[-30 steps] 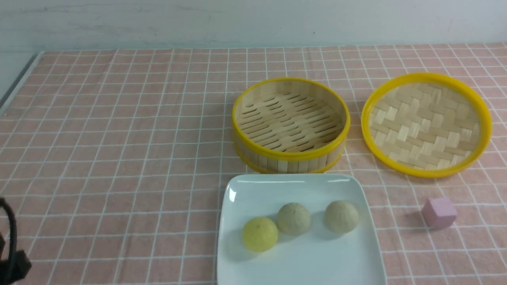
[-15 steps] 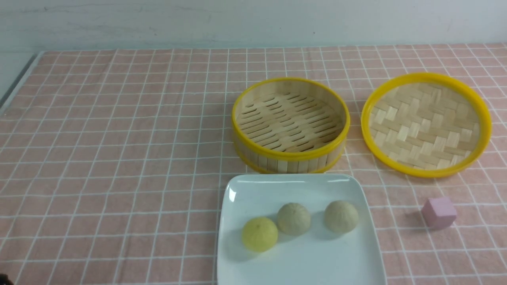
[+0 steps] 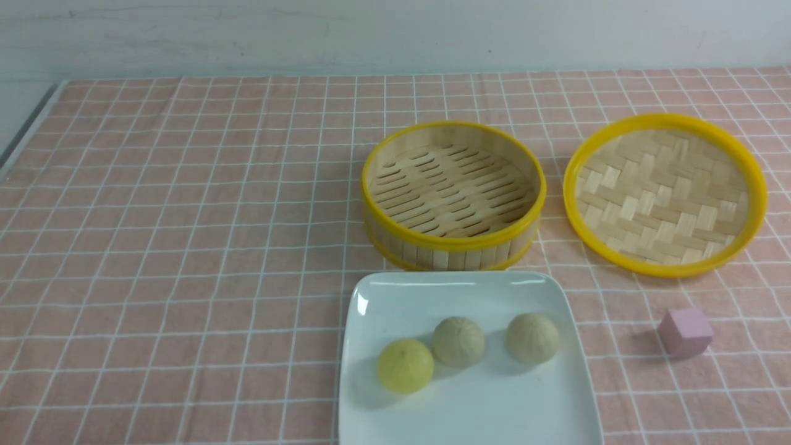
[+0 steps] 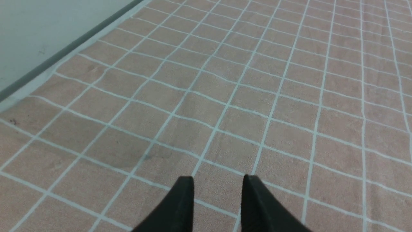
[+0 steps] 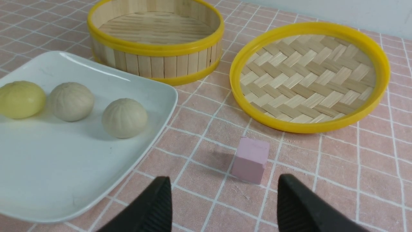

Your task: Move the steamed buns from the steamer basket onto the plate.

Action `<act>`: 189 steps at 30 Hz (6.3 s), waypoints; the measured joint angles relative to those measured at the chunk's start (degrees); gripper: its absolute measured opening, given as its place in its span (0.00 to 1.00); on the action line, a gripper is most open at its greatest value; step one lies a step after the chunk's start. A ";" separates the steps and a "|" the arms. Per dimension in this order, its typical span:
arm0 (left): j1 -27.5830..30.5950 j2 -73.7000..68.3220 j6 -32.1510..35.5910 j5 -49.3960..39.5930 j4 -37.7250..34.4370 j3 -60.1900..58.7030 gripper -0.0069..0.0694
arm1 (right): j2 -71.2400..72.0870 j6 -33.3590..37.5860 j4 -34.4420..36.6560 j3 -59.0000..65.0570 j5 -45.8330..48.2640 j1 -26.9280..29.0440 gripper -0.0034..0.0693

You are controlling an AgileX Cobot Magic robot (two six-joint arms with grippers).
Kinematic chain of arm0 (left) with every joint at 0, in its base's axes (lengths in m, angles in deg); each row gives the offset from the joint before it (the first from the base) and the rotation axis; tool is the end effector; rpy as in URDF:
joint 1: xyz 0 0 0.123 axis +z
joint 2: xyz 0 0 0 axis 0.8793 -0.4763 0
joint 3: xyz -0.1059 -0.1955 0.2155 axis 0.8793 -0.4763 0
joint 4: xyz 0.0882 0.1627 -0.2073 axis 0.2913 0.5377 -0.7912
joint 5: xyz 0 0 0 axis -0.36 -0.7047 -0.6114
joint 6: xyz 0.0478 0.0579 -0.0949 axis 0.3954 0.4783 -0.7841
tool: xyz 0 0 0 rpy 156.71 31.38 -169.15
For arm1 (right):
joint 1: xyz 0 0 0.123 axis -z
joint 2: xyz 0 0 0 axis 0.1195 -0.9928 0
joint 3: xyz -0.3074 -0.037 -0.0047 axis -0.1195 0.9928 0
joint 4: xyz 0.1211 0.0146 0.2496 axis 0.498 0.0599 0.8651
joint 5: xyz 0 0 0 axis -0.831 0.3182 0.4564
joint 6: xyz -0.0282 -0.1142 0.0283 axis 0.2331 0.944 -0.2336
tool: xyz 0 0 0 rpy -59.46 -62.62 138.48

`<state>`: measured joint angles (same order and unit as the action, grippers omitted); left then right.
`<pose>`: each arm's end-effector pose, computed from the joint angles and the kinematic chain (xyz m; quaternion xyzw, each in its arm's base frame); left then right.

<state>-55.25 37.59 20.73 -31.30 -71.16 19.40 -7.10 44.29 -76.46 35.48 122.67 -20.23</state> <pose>0.0786 0.0240 0.1619 -0.1528 0.7973 0.0315 0.5831 0.0648 0.0186 0.2236 -0.1654 0.7838 0.0908 0.5917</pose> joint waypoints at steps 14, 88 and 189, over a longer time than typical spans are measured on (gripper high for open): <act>0.00 0.00 1.44 1.37 -0.18 -0.23 0.41 | 0.00 0.00 0.00 0.00 0.00 0.00 0.65; 0.00 0.00 16.92 2.03 -9.52 -0.23 0.41 | 0.00 0.00 0.00 0.00 0.00 0.00 0.65; 0.00 0.00 16.86 2.03 -9.63 -0.23 0.41 | -2.26 4.65 7.52 12.31 -13.03 29.58 0.65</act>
<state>-55.25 37.59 37.59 -29.27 -80.79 19.17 -9.36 48.95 -68.94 47.79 109.64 9.35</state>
